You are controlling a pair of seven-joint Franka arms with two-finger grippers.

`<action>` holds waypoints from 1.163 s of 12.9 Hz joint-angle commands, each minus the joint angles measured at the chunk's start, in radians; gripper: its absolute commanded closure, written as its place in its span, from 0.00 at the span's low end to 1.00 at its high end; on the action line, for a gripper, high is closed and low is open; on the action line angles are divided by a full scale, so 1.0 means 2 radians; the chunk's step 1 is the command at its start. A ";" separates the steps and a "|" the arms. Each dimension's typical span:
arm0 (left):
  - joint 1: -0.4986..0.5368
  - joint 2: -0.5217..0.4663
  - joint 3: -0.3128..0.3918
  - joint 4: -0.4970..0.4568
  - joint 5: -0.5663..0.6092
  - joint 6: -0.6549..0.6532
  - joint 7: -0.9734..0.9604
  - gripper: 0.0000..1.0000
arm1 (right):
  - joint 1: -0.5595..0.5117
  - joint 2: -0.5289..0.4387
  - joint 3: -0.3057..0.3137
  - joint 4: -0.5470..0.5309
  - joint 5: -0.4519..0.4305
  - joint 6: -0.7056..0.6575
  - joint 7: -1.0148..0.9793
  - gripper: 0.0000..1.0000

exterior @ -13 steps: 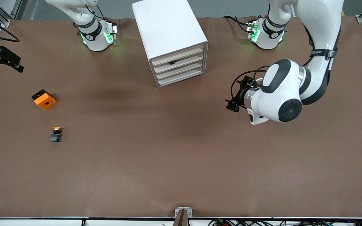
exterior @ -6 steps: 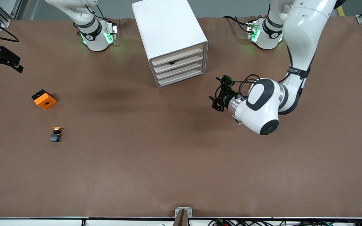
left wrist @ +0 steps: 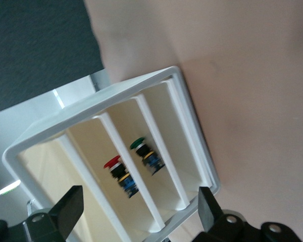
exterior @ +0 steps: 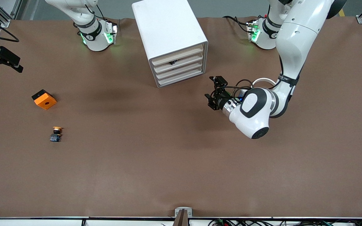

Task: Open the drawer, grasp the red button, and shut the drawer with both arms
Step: 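Grasp the drawer handle with the left gripper and pull outward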

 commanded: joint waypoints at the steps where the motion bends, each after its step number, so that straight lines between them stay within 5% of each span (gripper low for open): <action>1: -0.004 0.018 0.002 0.013 -0.038 -0.029 -0.038 0.00 | -0.007 0.000 0.004 0.003 -0.002 -0.003 0.004 0.00; 6: -0.011 0.033 0.001 0.013 -0.097 -0.042 -0.110 0.00 | -0.007 0.000 0.003 0.003 -0.003 -0.004 0.004 0.00; 15: -0.070 0.075 0.002 0.017 -0.096 -0.063 -0.171 0.00 | -0.008 0.002 0.003 0.002 -0.002 -0.004 0.005 0.00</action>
